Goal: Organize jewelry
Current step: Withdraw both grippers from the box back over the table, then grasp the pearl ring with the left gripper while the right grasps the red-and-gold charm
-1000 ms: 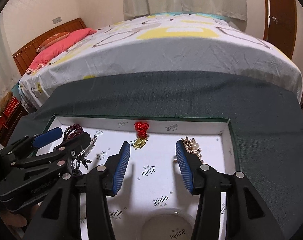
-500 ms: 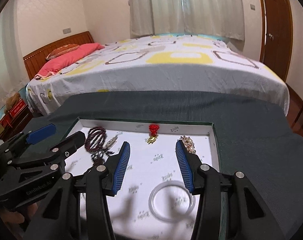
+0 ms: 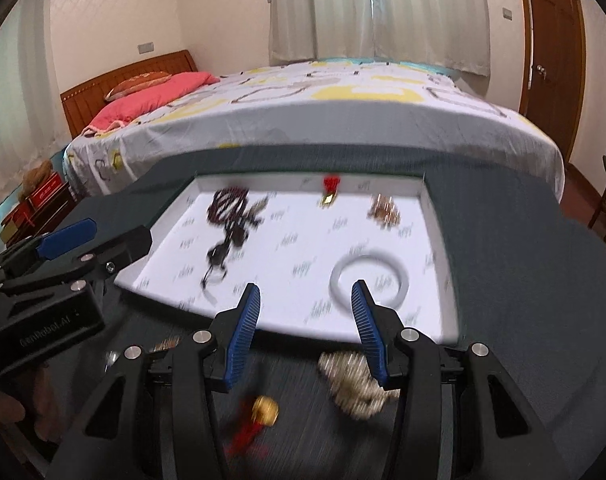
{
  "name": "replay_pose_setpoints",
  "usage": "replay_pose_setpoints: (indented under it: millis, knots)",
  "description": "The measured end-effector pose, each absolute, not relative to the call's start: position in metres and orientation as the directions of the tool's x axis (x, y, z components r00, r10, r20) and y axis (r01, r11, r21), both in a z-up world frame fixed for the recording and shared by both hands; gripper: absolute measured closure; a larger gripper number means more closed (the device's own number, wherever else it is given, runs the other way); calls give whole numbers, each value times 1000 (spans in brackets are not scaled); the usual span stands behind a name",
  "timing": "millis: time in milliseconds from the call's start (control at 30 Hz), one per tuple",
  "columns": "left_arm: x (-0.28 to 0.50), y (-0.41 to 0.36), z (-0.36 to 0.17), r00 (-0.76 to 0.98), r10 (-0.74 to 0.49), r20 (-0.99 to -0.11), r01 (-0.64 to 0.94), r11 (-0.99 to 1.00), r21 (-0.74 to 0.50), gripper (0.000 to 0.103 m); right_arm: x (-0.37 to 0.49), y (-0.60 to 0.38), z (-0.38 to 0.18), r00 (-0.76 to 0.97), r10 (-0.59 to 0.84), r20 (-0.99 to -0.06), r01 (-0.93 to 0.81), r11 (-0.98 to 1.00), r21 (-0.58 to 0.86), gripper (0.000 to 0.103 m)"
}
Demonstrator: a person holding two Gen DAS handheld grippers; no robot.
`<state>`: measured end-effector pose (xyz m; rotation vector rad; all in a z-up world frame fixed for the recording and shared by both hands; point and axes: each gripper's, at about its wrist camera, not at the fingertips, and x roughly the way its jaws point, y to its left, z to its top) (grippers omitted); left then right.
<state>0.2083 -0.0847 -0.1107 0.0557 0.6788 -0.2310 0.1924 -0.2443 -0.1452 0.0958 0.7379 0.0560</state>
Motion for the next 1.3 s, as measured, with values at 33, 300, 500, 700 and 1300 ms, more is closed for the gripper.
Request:
replay_pose_setpoints:
  millis: [33,300,500,700,1300]
  knots:
    - [203,-82,-113,751,-189,-632,226,974,-23,24,187,-241,-149,735,87,-673,-21,994,105,56]
    - [165,-59,-128,753,-123,-647,181,983,24,24,155,-221,-169,703,114,-702,-47,992,114,56]
    - [146,-37,-143,727,-82,-682,132,991,21,24,143,-208,-185,676,119,-727,-62,993,105,56]
    - [144,-20,-152,705,-51,-707,95,995,23,24,146,-202,-195,654,114,-748,-63,993,96,56]
    - [150,-27,-167,674,-57,-737,109,994,23,24,146,-209,-197,632,143,-761,-73,989,125,92]
